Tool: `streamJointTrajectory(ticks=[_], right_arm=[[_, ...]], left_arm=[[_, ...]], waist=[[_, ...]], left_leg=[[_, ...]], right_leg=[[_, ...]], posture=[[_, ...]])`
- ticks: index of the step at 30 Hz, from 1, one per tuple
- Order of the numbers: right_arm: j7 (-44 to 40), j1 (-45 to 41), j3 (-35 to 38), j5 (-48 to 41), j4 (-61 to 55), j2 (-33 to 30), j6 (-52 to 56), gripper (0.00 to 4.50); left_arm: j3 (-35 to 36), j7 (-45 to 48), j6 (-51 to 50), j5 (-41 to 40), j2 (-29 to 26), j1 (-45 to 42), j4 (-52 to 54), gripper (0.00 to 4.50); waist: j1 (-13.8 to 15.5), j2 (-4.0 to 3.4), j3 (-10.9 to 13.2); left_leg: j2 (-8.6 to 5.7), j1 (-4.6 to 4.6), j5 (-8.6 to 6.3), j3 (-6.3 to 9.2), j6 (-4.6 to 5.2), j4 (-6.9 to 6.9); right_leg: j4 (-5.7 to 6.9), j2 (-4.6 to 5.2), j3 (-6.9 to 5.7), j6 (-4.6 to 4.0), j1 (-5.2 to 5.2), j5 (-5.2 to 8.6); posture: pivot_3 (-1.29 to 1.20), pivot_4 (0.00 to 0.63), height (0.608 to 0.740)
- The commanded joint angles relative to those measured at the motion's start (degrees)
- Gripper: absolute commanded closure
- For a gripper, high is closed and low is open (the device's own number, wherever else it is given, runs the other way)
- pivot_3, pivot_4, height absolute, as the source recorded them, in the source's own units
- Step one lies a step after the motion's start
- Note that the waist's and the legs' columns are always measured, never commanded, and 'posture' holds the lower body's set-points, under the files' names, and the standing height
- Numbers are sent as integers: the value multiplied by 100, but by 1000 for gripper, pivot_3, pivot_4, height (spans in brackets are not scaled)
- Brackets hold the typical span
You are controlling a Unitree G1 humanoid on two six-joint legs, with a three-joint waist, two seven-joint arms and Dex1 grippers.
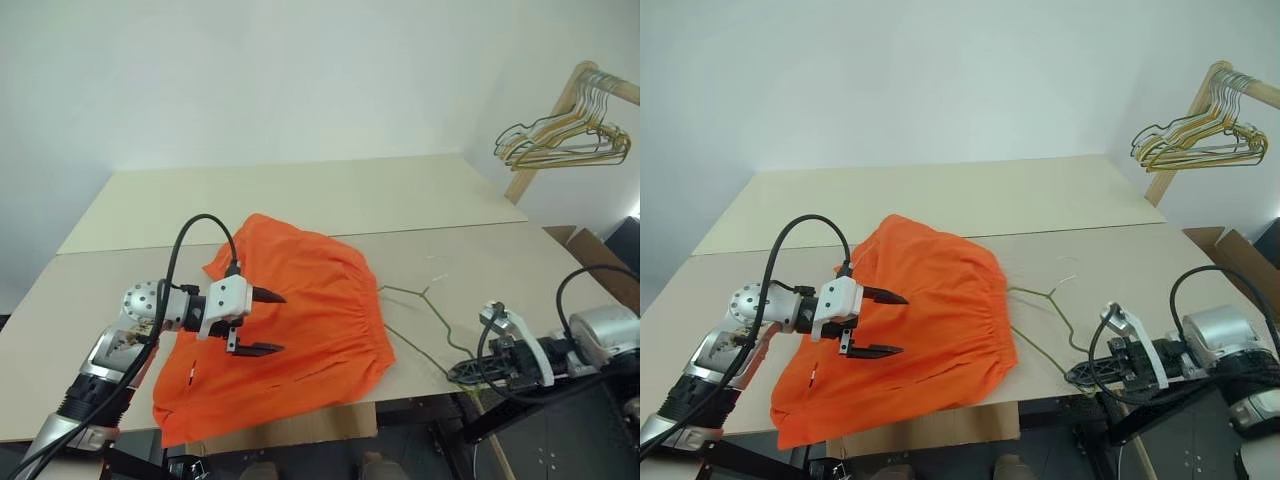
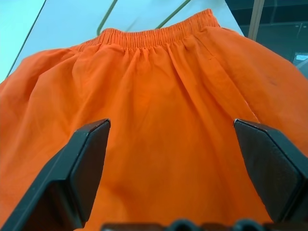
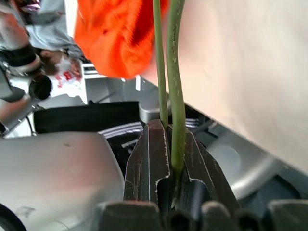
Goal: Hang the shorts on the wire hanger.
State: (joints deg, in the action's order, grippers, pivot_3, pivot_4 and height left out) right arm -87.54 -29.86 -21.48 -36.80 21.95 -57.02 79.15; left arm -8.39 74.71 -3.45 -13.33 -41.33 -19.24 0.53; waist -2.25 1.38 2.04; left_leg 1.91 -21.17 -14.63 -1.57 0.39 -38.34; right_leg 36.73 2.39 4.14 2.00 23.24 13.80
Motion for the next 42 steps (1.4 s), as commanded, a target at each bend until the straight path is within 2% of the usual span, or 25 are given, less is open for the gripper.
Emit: streamJointTrajectory(ticks=[1, 14, 20, 23, 28, 33, 38, 42], right_arm=[[-199, -214, 164, -150, -39, 29, -11, 4500], [420, -1119, 299, 301, 1449, 1250, -141, 4500], [543, -1383, 505, 461, 2014, 1559, -324, 4500], [471, -1379, 508, 463, 1934, 1617, -391, 4500], [1655, -1487, 1465, 601, 2528, 2023, -856, 4500], [1756, -1201, 1942, 514, 1952, 2010, -1198, 4500], [1987, -563, 1931, 764, 411, 1944, -2078, 4500], [2183, -337, 1840, 1088, -282, 1848, -2762, 4500]], left_arm=[[19, -65, 136, 31, -4, -117, 108, 75], [-93, -106, 265, 162, 58, -154, -17, 75], [-116, -146, 284, 195, 71, -137, -8, 75], [-123, -139, 294, 192, 70, -128, -3, 75], [-149, -184, 326, 247, 90, -131, -27, 75], [-168, -193, 336, 248, 113, -120, -20, 75], [-164, -189, 374, 244, 142, -202, -77, 75], [100, -486, 415, 167, 305, -620, -342, 75]], waist=[[6, 0, 0], [-26, 0, -2], [3, 0, -2], [-1, 0, -2], [-21, 0, -2], [-15, -1, -2], [-17, -2, -3], [-20, -2, -2]], left_leg=[[0, -1, -1, 0, 1, 0], [0, 0, -2, 1, 3, -4], [-3, -7, -2, 3, 4, -4], [-2, -6, -2, 3, 4, -5], [-2, -2, -2, 4, 4, -4], [-2, -7, -2, 5, 4, -4], [0, -11, -5, 7, 8, -3], [-1, -10, -5, 6, 8, -5]], right_leg=[[-1, 0, -1, -1, 0, -1], [4, -1, -1, -31, 0, -19], [1, 1, -3, -33, 0, -20], [2, 1, -3, -33, 0, -20], [6, 0, -4, -35, -1, -21], [3, 0, -5, -35, 1, -21], [2, 0, -6, -33, 3, -20], [4, 1, -6, -29, 3, -20]], posture=[[4, 0, 740], [7, 0, 740], [14, 0, 740], [17, 0, 740], [16, 0, 740], [6, 0, 740], [-10, 0, 740], [-20, 0, 740]])
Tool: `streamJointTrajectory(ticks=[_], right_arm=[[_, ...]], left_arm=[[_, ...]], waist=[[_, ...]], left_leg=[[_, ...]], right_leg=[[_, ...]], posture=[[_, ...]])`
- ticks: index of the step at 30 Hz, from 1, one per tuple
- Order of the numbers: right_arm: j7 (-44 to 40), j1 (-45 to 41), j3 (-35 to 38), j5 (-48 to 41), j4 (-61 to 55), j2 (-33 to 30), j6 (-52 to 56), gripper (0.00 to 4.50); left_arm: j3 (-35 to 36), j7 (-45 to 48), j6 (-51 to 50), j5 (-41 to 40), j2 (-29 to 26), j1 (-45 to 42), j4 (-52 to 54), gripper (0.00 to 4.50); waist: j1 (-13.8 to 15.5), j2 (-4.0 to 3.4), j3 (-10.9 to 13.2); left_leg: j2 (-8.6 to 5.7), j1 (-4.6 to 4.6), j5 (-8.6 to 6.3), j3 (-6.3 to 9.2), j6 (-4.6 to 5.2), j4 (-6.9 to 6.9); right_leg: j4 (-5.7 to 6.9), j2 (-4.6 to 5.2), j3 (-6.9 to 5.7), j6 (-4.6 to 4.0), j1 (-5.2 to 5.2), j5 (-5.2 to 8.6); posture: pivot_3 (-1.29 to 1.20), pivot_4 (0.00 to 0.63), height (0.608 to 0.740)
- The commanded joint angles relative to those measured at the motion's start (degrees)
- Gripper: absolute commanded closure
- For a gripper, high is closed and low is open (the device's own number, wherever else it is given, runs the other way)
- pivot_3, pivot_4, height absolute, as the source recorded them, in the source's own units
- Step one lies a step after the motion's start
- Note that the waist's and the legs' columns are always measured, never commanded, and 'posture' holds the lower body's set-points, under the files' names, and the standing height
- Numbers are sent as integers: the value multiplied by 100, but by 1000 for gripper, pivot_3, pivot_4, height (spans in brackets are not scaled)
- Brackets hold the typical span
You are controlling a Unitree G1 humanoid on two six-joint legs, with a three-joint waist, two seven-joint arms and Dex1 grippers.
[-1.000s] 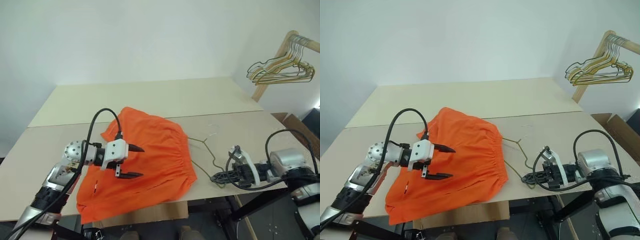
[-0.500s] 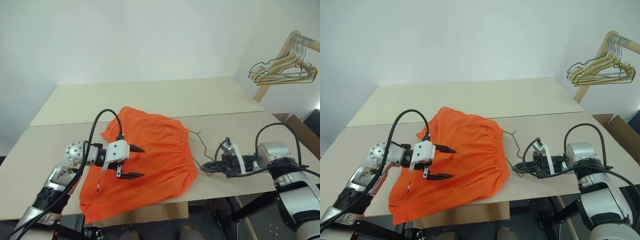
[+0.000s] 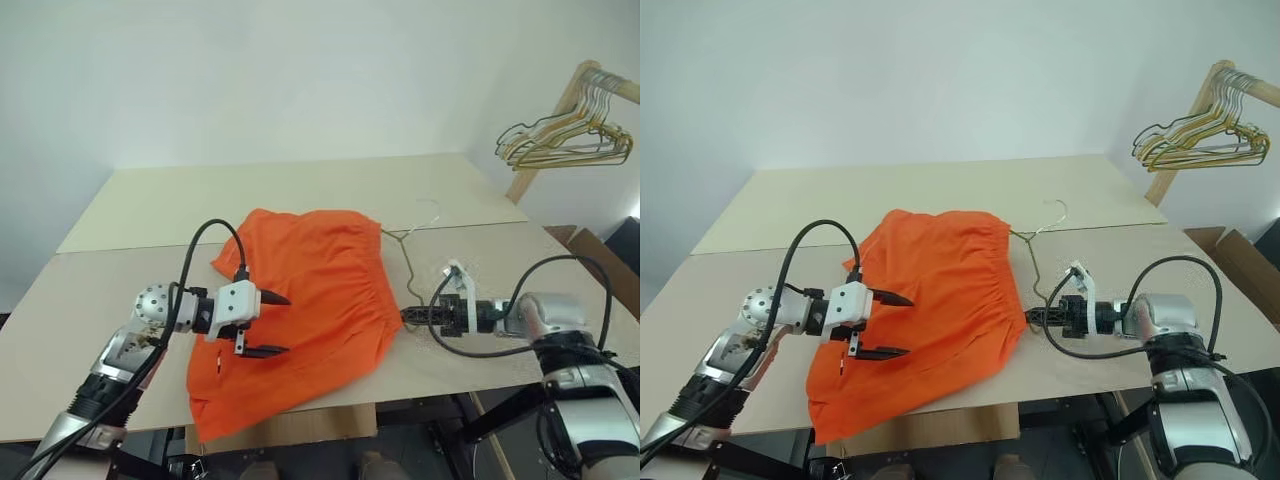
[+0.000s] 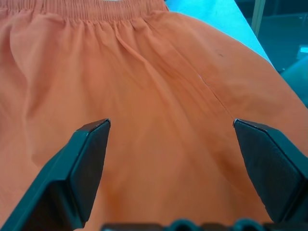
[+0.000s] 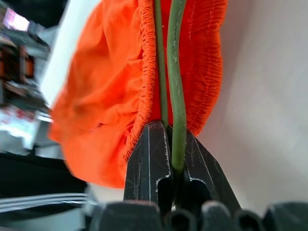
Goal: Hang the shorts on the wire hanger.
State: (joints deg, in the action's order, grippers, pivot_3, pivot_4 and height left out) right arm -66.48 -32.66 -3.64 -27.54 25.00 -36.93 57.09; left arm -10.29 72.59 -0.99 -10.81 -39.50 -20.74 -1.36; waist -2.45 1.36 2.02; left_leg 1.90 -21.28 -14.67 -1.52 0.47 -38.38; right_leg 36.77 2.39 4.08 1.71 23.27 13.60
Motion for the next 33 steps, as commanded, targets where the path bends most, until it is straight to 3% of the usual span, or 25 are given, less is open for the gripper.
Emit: streamJointTrajectory(ticks=[1, 5, 9, 13, 18, 23, 33], right_arm=[[100, -20, 40, 256, -707, -190, -760, 4500], [-35, -60, -147, 615, -848, -329, -1438, 4500], [-187, -233, -417, 999, -727, -401, -2129, 4500], [-477, -443, -822, 1414, -698, -431, -2632, 4500], [-585, -656, -1093, 1672, -673, -297, -2787, 4500], [-542, -740, -1291, 1928, -795, -123, -3041, 4500], [-483, -846, -1374, 2182, -770, 138, -3213, 4500]], left_arm=[[409, -447, 183, -109, 213, -676, -305, 75], [803, -1305, 412, 42, 574, -1759, -1490, 75], [851, -1231, 1014, 210, 541, -2853, -2864, 75], [782, 53, 1615, 120, 481, -4048, -4548, 75], [605, 1570, 1989, 317, 472, -4931, -5862, 75], [-300, 1991, 1957, 207, 454, -5460, -6402, 75], [-1173, 1991, 2417, 752, 746, -5745, -7051, 75]], waist=[[3, 0, 0], [8, 1, 0], [-35, 0, 0], [-84, 0, 1], [-157, 0, 0], [-164, 0, 1], [-188, 0, 1]], left_leg=[[-1, 0, 0, 0, 0, -3], [0, 2, 1, 4, 0, -11], [-4, -1, 0, 3, 1, -12], [-6, -14, -3, 1, 5, -12], [-7, -76, -4, 4, 7, -36], [-7, -111, -4, 6, 8, -51], [-7, -107, -4, 8, 8, -53]], right_leg=[[1, 0, 0, 9, 0, 3], [1, -1, -5, 20, -4, 7], [-3, -1, -1, 2, -4, -4], [-8, -1, -1, 3, 7, -3], [0, -1, -5, 3, 56, -3], [18, 0, -4, 3, 94, -3], [29, -1, -3, 3, 96, -3]], posture=[[-20, 0, 740], [-24, 0, 740], [-24, 0, 740], [-29, 0, 740], [-39, 0, 740], [-50, 0, 740], [-77, 0, 740]])
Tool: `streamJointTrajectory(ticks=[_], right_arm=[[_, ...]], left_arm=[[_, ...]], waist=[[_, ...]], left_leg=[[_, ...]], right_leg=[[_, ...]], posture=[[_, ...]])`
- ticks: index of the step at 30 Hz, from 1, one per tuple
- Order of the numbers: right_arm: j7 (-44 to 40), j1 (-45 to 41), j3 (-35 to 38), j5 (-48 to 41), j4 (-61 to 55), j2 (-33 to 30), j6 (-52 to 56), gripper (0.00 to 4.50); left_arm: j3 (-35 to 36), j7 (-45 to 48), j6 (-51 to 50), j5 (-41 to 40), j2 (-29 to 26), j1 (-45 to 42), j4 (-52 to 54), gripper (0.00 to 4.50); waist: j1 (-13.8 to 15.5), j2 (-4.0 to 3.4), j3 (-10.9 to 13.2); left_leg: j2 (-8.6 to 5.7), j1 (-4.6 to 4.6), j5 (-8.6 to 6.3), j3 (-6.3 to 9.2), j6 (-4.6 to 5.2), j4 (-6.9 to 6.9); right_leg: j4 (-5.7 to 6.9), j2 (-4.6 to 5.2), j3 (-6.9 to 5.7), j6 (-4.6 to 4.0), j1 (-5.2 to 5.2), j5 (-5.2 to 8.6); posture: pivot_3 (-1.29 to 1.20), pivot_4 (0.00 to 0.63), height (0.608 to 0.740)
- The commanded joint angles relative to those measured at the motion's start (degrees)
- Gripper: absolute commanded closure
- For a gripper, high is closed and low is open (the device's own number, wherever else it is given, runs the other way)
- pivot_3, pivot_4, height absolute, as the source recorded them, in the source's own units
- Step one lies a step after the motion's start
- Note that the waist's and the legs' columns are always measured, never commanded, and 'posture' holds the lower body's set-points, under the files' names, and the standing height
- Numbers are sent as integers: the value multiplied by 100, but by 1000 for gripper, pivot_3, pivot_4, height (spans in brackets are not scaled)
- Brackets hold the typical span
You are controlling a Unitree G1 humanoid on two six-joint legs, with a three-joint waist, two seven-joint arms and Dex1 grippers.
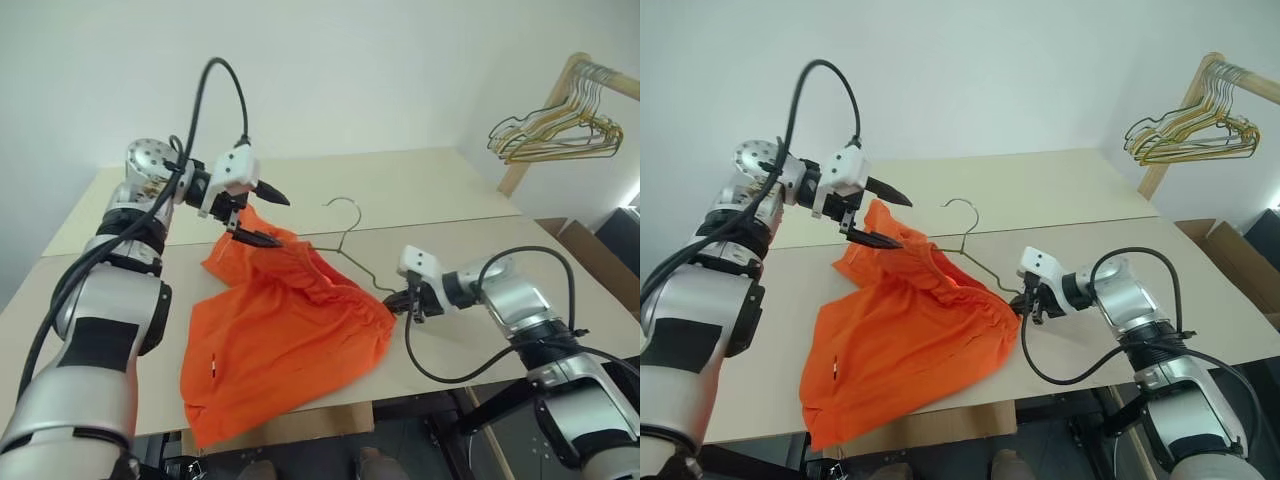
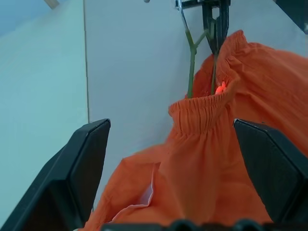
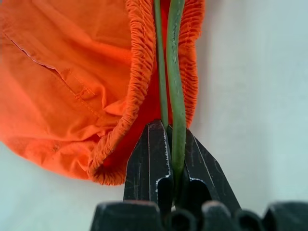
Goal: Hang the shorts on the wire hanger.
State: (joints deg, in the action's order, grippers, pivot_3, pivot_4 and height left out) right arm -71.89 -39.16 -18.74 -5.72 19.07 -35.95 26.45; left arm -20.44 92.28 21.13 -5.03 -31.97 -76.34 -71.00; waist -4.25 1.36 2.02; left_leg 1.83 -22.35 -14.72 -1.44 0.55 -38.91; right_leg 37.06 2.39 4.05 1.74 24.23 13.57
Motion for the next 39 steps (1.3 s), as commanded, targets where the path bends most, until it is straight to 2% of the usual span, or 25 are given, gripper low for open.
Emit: streamJointTrajectory(ticks=[1, 9, 12, 15, 22, 25, 32, 33, 36, 39], right_arm=[[89, -199, 147, 16, -183, 52, -190, 4500], [181, -217, 115, 115, -273, 92, -119, 4500], [199, -180, 133, 104, -337, 96, -117, 4500], [216, -148, 125, 141, -397, 77, -211, 4500], [252, -146, 154, 167, -439, 92, -252, 4500], [250, -104, 206, 115, -515, 99, -335, 4500], [355, -44, 191, 191, -512, 73, -575, 4500], [356, -34, 185, 193, -520, 64, -598, 4500], [436, 40, 186, 239, -536, 62, -860, 4500], [722, 155, 252, 353, -481, 123, -1607, 4500]], left_arm=[[-194, 22, 234, 223, 12, -190, -122, 75], [-150, 22, 261, 584, 199, -144, -338, 75], [-54, 21, 247, 728, 248, -136, -381, 617], [19, -148, 175, 972, 303, -129, -406, 1492], [272, -62, 145, 1163, 391, -98, -412, 1492], [297, -133, 70, 1298, 416, -75, -424, 2014], [396, -410, -36, 1486, 472, -29, -446, 4249], [414, -407, -41, 1499, 478, -28, -446, 4465], [463, -363, -3, 1540, 465, -19, -448, 4465], [474, -412, 182, 1620, 429, -7, -424, 4465]], waist=[[-17, 0, 0], [-136, 0, 0], [-167, 0, 0], [-236, 0, 0], [-334, 0, 0], [-367, 0, 0], [-453, 0, 0], [-454, 0, 0], [-461, 0, 0], [-461, 0, 0]], left_leg=[[0, 0, 0, 0, 0, 0], [-1, -4, 0, 3, 0, -3], [0, -4, 0, 3, 0, -3], [0, -3, 0, 5, 0, -2], [-2, -3, 0, 9, 0, -5], [-2, -2, 0, 11, 0, -4], [-4, -2, 0, 17, 0, -5], [-4, -2, 0, 17, 0, -5], [-4, -1, 0, 18, 0, -5], [-4, -1, 0, 19, 0, -4]], right_leg=[[0, 0, 0, 0, 1, 0], [0, 1, 1, 0, 1, 0], [0, 1, 1, 0, 1, 0], [2, 0, 0, 0, 1, 0], [4, 2, 0, 1, 0, -1], [5, 2, -1, 1, 0, -1], [7, 4, -1, 3, -2, -2], [7, 4, -1, 2, -2, -2], [7, 4, -2, 2, -2, -2], [7, 4, -2, 2, -3, -2]], posture=[[-81, 0, 740], [-105, 0, 740], [-109, 0, 740], [-113, 0, 740], [-117, 0, 740], [-118, 0, 740], [-118, 0, 740], [-118, 0, 740], [-118, 0, 740], [-119, 0, 740]])
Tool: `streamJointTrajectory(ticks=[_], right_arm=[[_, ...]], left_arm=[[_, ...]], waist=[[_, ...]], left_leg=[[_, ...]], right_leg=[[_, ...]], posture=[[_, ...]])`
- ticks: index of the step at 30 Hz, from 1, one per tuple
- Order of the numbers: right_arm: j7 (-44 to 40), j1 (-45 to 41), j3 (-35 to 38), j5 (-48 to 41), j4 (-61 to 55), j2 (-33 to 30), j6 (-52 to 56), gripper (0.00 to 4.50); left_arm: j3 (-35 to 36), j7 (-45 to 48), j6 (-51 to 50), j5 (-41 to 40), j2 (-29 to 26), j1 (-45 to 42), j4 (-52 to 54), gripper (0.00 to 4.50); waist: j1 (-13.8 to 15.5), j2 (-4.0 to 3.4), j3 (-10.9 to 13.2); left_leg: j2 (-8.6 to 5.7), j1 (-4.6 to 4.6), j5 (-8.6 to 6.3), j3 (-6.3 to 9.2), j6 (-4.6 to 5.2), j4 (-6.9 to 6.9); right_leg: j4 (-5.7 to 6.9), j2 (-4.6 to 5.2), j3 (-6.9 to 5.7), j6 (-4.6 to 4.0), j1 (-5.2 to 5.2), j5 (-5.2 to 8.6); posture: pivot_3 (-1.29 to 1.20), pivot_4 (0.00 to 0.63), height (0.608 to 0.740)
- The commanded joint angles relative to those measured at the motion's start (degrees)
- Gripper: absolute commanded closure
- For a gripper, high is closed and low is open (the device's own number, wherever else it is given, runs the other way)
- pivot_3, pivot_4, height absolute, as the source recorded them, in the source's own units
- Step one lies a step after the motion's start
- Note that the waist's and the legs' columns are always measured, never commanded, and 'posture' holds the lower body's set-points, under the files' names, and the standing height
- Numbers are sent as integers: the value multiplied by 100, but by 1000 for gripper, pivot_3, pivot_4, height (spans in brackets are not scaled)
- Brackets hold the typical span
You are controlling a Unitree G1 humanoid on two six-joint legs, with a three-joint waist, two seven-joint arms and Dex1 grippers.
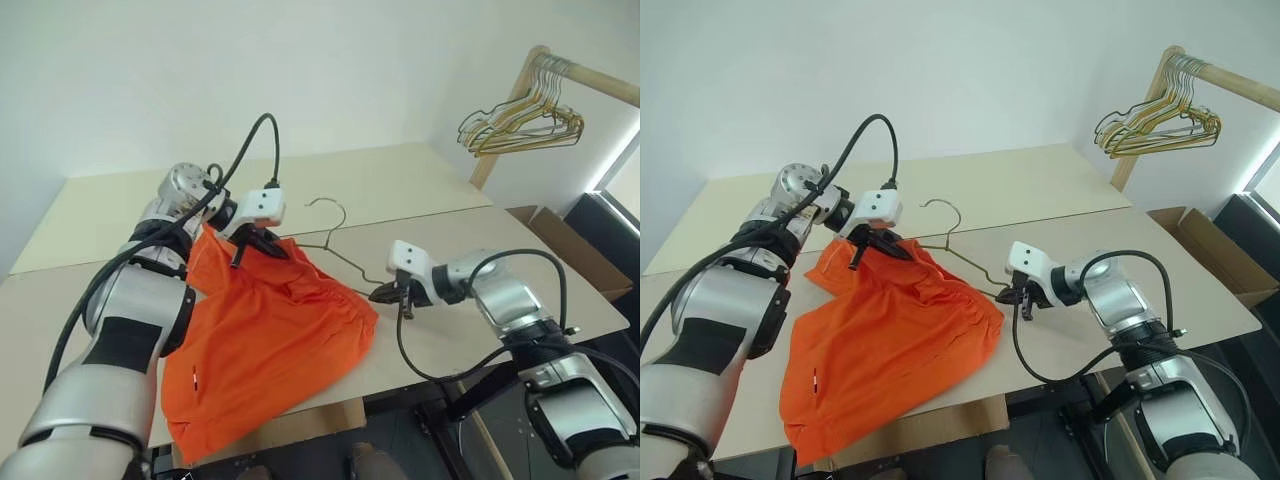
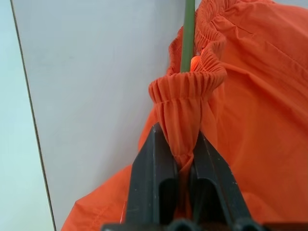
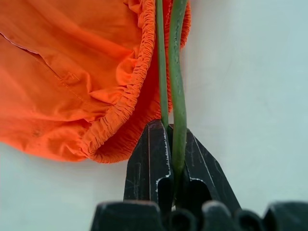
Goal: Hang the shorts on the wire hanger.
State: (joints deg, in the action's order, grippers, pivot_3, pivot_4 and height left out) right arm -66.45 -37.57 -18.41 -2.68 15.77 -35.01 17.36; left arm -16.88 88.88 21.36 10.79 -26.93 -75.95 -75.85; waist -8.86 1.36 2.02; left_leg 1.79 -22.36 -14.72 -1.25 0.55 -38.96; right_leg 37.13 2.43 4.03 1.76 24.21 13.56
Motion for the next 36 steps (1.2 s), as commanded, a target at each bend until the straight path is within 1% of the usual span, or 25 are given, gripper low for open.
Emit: streamJointTrajectory(ticks=[1, 3, 5, 6, 7, 11, 12, 13, 15, 17, 21, 24, 26, 29, 32, 35, 36], right_arm=[[223, 8, 229, 67, -118, 36, -844, 4500], [301, 0, 284, 46, -70, 67, -910, 4500], [284, -30, 308, 41, -85, 18, -858, 3927], [288, -27, 329, 51, -101, -17, -847, 3818], [273, -36, 401, -14, -108, -38, -726, 3528], [204, 49, 744, -232, -131, -266, -461, 2103], [259, 84, 843, -271, -147, -310, -395, 1883], [357, 111, 981, -337, -147, -349, -265, 1468], [431, 166, 1346, -590, -128, -465, 218, 870], [356, 356, 1765, -978, -233, -611, 631, 870], [192, 1183, 2590, -1849, -841, -884, 1454, 870], [301, 1888, 2924, -2463, -1472, -810, 2195, 870], [566, 2225, 2939, -2670, -1866, -607, 2472, 870], [1091, 2455, 2721, -2882, -2344, -88, 2927, 870], [1586, 2453, 2481, -3016, -2607, 499, 3255, 870], [1912, 2360, 2394, -3110, -2617, 860, 3454, 870], [1973, 2327, 2367, -3141, -2589, 929, 3505, 870]], left_arm=[[131, -65, 181, 56, -78, -49, 65, 4465], [187, 108, 260, 31, -98, -65, 73, 4465], [246, 120, 367, 17, -130, -94, 88, 4500], [271, 64, 411, 32, -143, -108, 96, 4500], [294, 34, 446, 46, -160, -125, 101, 4500], [394, 100, 543, 26, -242, -177, 105, 4500], [417, 119, 570, 15, -262, -187, 108, 4500], [441, 116, 590, 9, -284, -199, 111, 4500], [502, 138, 611, -10, -324, -230, 116, 4500], [551, 78, 638, 0, -353, -252, 123, 4500], [636, -80, 642, 4, -392, -313, 118, 4500], [704, -82, 632, -30, -414, -375, 112, 4500], [749, -68, 612, -48, -414, -415, 109, 4500], [794, -43, 599, -43, -416, -459, 100, 4500], [805, -68, 616, -3, -418, -464, 94, 4500], [806, -91, 624, 14, -424, -457, 93, 4500], [806, -98, 626, 15, -424, -454, 94, 4500]], waist=[[-2, 0, 0], [-8, 0, 0], [-10, 0, 0], [-12, 0, 0], [-11, 0, 0], [-11, 0, 0], [-11, 0, 0], [-10, 0, 0], [-7, 0, 0], [3, 0, 0], [38, 1, 0], [22, 1, 0], [-14, 1, 0], [-68, 1, 0], [-101, 1, 0], [-89, 0, 0], [-79, 0, 0]], left_leg=[[-1, 0, 0, 0, 0, 0], [-1, 0, 0, -1, 0, 0], [-1, 2, 0, -1, 0, 0], [-1, 3, 0, 0, 0, 0], [-1, 3, 0, 0, 0, 0], [-3, 2, 0, 1, 0, -1], [-3, 1, 0, 1, 0, 0], [-3, 1, 0, 1, 0, 0], [-3, 1, 0, 1, 0, 0], [-3, 2, 0, 2, 0, 0], [-3, 0, 0, 5, 0, 0], [-2, 0, 0, 5, 1, 0], [-1, 5, 0, 4, 1, 0], [0, 11, 0, 4, 0, 0], [0, 17, 1, 5, 0, 0], [-1, 11, 1, 9, 0, -2], [-2, 7, 1, 12, 0, -3]], right_leg=[[0, 0, 0, 0, 0, 0], [0, 1, 1, 0, 0, 0], [1, 0, 1, 1, -1, -1], [1, 0, 1, 0, -1, -1], [1, 0, 1, 0, -1, -1], [1, 3, 1, 1, -3, -1], [0, 4, 1, 1, -3, -2], [0, 4, 1, 1, -3, -2], [-1, 4, 0, 1, -3, -2], [0, 4, 0, 1, -4, -2], [-2, 5, -3, 1, -6, -1], [0, 4, -3, 2, -6, -2], [4, 3, 0, 2, -7, -1], [9, -1, 3, 11, -9, 1], [18, -3, 6, 36, -11, 15], [21, -3, 5, 32, -6, 13], [18, -1, 4, 13, -6, 1]], posture=[[-119, 0, 740], [-118, 0, 740], [-118, 0, 740], [-121, 0, 740], [-121, 0, 740], [-126, 0, 740], [-127, 0, 740], [-127, 0, 740], [-129, 0, 740], [-130, 0, 740], [-132, 0, 740], [-135, 0, 740], [-135, 0, 740], [-135, 0, 740], [-127, 0, 740], [-120, 0, 740], [-117, 0, 740]])
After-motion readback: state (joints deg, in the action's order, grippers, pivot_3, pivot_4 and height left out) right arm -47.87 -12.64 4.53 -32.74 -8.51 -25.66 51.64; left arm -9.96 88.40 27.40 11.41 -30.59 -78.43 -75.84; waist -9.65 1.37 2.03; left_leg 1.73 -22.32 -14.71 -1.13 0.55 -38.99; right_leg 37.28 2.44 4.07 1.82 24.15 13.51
